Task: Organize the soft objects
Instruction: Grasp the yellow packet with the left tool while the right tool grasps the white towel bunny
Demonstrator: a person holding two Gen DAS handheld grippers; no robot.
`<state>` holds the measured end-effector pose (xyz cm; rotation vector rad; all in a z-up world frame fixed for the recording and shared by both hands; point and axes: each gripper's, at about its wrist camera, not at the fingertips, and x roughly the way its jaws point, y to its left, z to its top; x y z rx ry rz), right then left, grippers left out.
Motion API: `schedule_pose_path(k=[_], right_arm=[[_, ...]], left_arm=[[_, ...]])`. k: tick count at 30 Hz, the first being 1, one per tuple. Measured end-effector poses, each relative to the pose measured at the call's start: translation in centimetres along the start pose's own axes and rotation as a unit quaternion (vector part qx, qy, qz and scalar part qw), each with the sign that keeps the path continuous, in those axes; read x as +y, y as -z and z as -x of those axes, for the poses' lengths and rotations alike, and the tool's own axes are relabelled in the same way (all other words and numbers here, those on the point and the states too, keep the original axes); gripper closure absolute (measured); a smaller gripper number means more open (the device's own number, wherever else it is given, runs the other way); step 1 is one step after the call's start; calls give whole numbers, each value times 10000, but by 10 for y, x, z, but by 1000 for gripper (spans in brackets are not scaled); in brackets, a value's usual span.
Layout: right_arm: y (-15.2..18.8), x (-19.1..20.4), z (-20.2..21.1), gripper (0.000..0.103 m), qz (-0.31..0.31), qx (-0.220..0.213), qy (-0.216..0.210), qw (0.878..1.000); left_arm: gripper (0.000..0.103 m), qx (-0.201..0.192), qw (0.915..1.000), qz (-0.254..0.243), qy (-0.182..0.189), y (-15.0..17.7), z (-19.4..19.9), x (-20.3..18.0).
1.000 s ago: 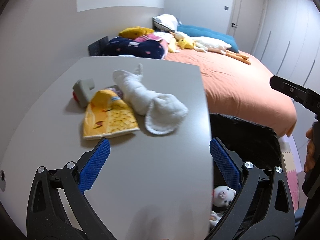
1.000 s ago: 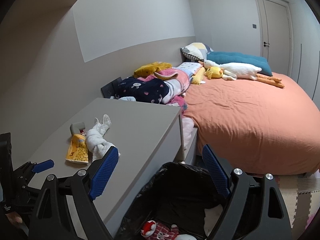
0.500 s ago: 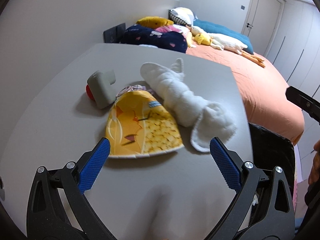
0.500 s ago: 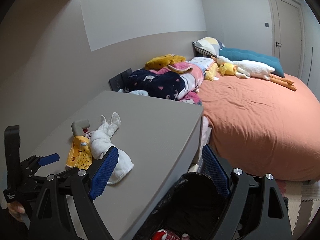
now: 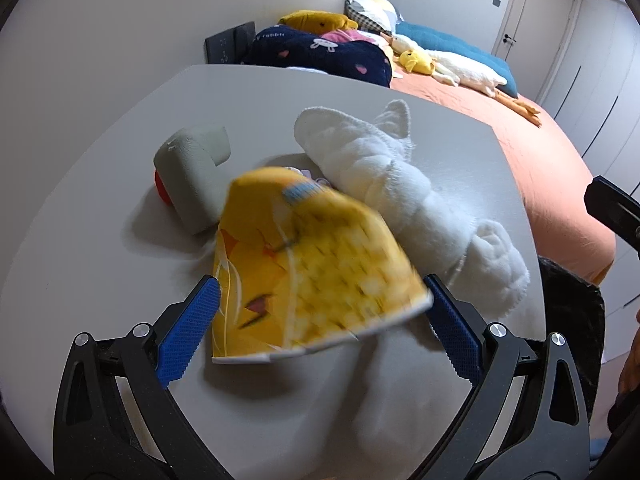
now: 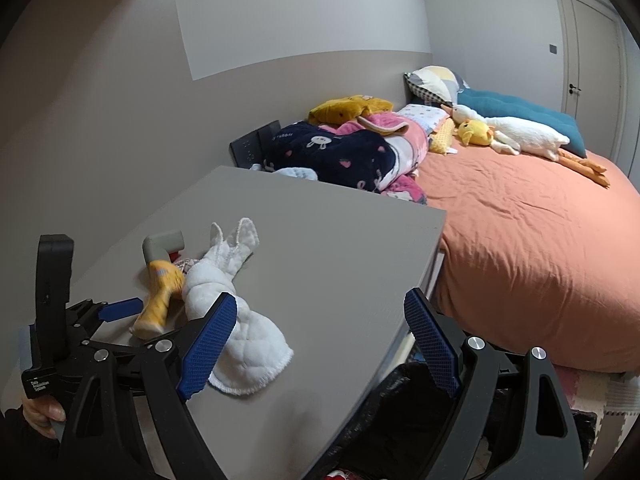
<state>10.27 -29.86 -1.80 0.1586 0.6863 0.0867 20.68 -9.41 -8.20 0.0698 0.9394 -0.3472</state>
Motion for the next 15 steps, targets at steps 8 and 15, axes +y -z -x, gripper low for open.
schedule_pose_path(k=[8,15], right_arm=[[1,16,-18,17,103,117,-142,9998],[1,35,-34,17,355,237,-250,9988]], left_arm=[[21,43,9998,183,73,2,-4,18],[67,-99,9988,475,17,3,4,37]])
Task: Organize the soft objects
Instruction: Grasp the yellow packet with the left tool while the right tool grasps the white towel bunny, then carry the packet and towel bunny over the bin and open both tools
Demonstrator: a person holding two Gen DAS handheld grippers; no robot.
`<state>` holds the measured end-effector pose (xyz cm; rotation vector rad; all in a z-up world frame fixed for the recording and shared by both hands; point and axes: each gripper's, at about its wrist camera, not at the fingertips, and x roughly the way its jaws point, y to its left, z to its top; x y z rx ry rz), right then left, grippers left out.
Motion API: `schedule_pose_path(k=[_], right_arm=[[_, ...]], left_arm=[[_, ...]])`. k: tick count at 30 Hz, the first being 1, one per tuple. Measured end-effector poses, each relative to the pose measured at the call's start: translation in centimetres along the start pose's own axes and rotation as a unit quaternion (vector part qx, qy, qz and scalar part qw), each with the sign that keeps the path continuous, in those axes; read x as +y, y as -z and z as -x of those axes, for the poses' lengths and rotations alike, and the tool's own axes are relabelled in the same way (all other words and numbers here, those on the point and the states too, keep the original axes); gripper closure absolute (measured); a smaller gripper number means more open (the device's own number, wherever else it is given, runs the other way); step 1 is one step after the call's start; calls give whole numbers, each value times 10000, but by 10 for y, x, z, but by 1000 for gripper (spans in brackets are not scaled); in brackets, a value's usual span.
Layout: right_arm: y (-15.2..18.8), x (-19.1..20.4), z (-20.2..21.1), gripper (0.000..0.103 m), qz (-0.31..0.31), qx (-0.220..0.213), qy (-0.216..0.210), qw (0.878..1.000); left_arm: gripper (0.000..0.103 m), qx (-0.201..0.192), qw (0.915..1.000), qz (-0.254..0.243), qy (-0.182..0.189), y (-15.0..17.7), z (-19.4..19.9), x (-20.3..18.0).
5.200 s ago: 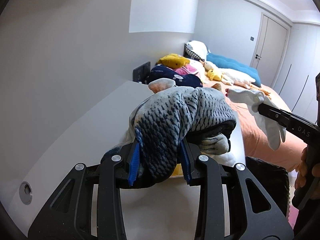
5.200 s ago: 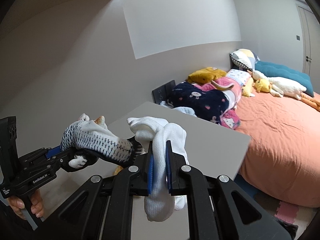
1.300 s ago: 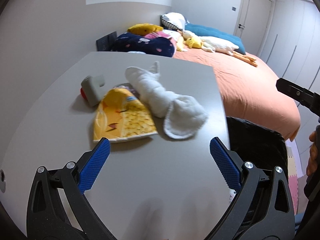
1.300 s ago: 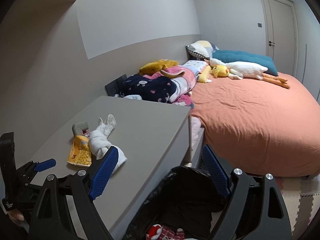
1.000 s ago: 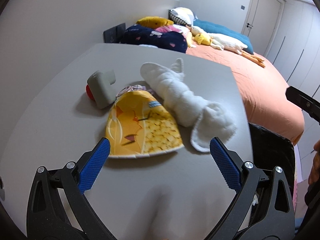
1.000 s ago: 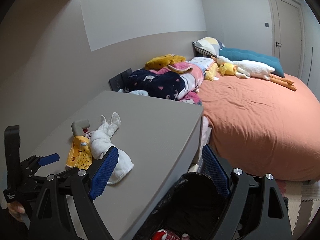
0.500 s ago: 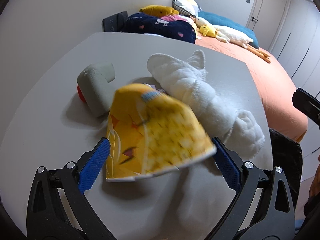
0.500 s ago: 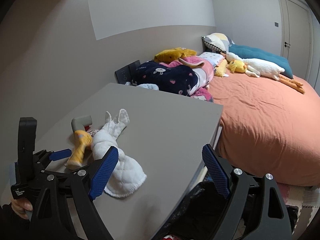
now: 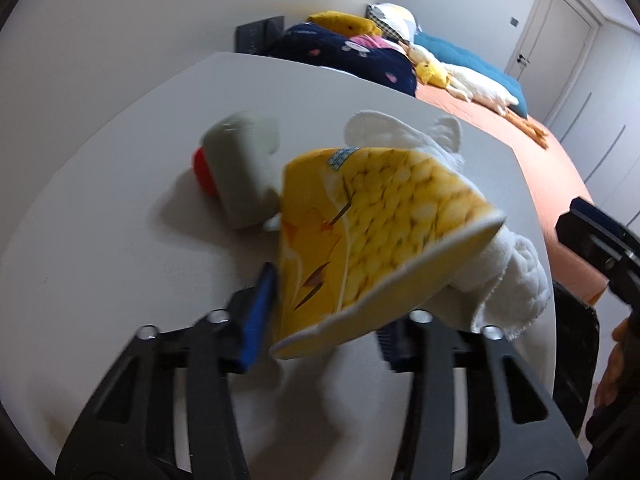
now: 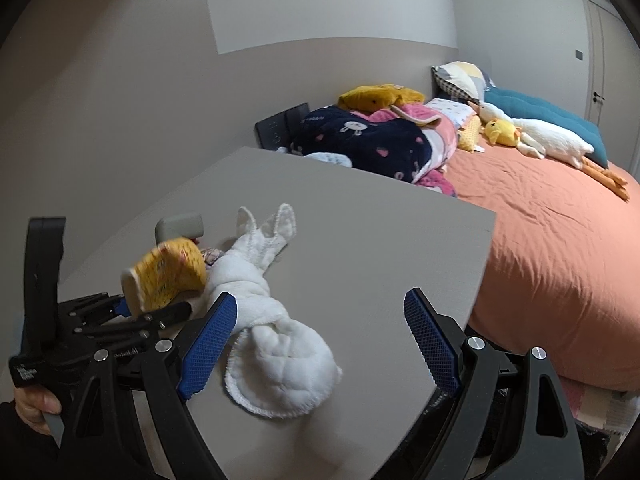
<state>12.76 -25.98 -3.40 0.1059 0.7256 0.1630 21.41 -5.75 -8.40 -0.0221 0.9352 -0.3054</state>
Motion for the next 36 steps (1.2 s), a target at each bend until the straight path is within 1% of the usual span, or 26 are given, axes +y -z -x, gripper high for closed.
schedule_pose_path(k=[2,3,5,9,14,15,16,18,19,20,21,24,27,36], right_arm=[[0,4,-3,17,58,42,-22,10000],[0,7,-6,17,111,71,-45,9999],[1,12,-10,17,198,106,-78,9997],[1,24,-18,17,422,183,-158,9988],[1,43,-30,17,834,247,-61,9962],[0,47,-33,20,946,263,-14,9952],[1,50,-35,26,1021,279,18,9944],[2,54,-40,33,1102,352,20,9933],[2,55,-41,40,1081,367,-10,9935],[2,55,-42,43,1070,387,-38,9935],[2,57,-44,53,1080,412,-63,9933],[3,63,-43,64,1206,414,-75,9918],[2,62,-36,67,1111,331,-141,9932],[-5,44,11,67,795,12,-123,9968]], left_arm=[[76,-105,9999,25,-68,1,5,5],[83,-138,9999,47,-45,1,7,7],[84,-223,9997,75,-24,1,12,11],[87,-408,9990,86,-141,2,21,16],[87,-600,9978,153,-228,1,36,22],[87,-619,9977,160,-234,1,38,23],[87,-641,9975,162,-243,0,40,24],[87,-677,9972,163,-255,1,45,26],[87,-681,9972,162,-264,1,46,26],[87,-687,9971,162,-285,1,48,27],[87,-685,9971,164,-298,2,48,28],[87,-690,9968,211,-334,4,50,31],[87,-739,9964,254,-342,8,57,31],[87,-981,9939,314,-394,13,91,24]])
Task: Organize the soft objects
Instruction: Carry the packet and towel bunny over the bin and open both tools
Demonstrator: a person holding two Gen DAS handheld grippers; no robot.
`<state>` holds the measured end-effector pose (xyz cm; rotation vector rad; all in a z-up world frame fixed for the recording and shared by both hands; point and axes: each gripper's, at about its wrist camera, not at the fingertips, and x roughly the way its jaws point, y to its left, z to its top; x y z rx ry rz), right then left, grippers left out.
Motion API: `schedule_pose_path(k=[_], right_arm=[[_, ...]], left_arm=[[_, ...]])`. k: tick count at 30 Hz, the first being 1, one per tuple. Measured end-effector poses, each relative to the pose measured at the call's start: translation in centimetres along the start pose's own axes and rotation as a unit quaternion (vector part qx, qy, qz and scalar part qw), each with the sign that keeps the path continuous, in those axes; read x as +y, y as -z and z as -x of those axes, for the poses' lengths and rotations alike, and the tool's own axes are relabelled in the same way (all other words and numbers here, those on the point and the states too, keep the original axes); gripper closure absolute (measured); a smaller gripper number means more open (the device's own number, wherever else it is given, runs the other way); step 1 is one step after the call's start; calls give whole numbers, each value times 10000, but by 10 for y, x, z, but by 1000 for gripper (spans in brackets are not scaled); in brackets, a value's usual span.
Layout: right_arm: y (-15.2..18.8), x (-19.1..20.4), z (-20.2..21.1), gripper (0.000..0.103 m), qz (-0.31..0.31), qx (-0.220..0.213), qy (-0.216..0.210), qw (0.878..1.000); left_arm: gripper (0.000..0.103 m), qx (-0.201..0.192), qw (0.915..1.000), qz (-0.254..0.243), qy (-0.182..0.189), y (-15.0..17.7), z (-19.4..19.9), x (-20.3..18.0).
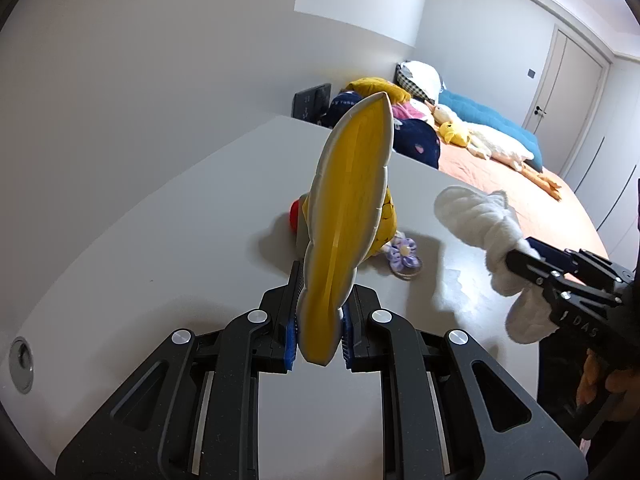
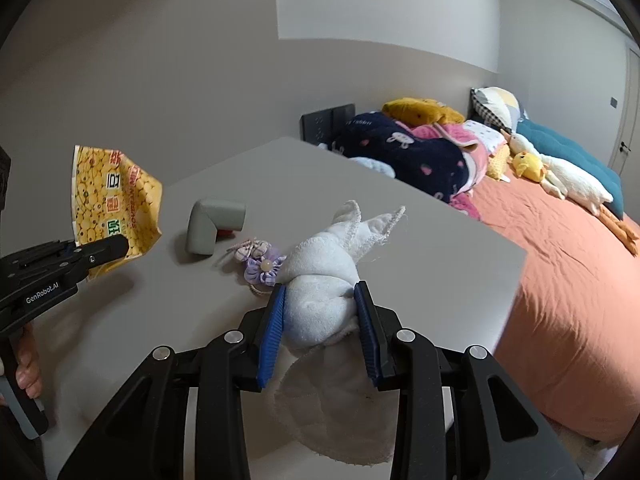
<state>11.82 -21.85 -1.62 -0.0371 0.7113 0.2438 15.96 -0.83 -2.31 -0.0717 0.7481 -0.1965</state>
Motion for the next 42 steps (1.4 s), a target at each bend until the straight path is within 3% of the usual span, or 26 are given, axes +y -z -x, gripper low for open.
schedule_pose_path(k=[25,42], right_arm=[[57,-44,130,65,-473,-439,436,9970],[105,-76,185,65,-777,-566,786,9923]], left_arm=[[87,-78,9967,-528,615,37,63,-96],[87,-1,9899,-976,1031,67,79,-158]])
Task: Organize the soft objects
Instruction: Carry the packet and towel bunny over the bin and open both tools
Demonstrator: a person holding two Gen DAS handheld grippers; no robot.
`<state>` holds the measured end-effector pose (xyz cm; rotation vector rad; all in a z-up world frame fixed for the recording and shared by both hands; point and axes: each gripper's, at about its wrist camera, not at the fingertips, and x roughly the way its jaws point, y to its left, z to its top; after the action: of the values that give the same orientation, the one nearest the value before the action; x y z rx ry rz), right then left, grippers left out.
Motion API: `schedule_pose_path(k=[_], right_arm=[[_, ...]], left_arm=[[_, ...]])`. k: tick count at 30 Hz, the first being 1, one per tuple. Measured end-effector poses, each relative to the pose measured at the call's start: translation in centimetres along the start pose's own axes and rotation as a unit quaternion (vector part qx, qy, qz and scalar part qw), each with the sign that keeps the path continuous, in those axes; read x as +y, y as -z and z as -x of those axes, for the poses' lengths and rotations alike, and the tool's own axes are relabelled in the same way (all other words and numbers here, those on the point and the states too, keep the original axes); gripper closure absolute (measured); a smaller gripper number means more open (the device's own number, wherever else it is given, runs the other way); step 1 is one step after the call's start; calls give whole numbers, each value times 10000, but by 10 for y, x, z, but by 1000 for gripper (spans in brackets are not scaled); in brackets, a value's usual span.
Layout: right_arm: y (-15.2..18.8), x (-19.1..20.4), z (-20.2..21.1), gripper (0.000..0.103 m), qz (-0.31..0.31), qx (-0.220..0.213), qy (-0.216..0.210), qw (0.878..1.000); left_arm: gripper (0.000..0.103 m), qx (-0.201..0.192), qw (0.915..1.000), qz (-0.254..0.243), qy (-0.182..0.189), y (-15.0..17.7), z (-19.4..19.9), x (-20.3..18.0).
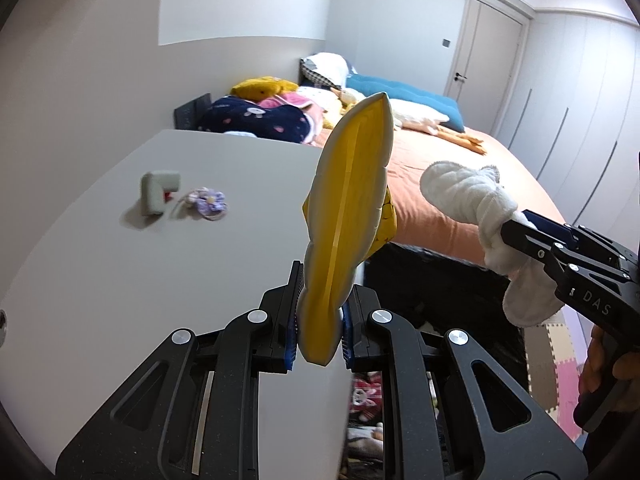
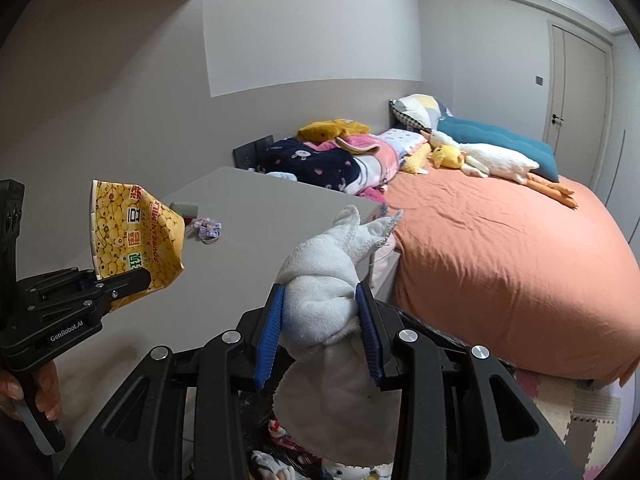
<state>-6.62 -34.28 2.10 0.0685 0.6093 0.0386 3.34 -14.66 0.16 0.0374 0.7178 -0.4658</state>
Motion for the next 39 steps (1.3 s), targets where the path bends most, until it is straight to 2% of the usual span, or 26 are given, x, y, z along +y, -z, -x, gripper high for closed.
schedule_pose_path(k=[10,17,20,21,22,23,24,26,28,39], right_arm=[[15,-38,29,64,-277,-111,371,9989],[20,-63,40,64,-447,-127,582,9972],[21,-71,43,61,-528,-139,655,9964],[21,-73,43,55,-570,-156,672,9960],[22,-76,45,41,-638,-188,694,9954],[22,-80,48,32,-728,-262,773,9940],[23,-84,52,20,-821,-369,914,9917],[24,-90,57,19,-907,-463,1068,9891],[26,-97,58,19,-999,-462,1110,9877],[36,-102,48,19,-1075,-276,979,9890]], left_arm=[[87,199,9982,-447,353,12,-6,-50],[87,456,9936,-831,617,17,-21,-79],[85,655,9905,-896,814,19,-28,-88],[75,798,9879,-941,942,21,-30,-93],[44,922,9854,-989,1031,24,-33,-97],[20,980,9848,-1034,994,26,-35,-101],[6,946,9859,-1064,874,27,-34,-103],[6,752,9867,-1246,718,31,-31,-109],[6,719,9857,-1399,608,34,-31,-111],[6,812,9901,-1031,504,35,-38,-89]])
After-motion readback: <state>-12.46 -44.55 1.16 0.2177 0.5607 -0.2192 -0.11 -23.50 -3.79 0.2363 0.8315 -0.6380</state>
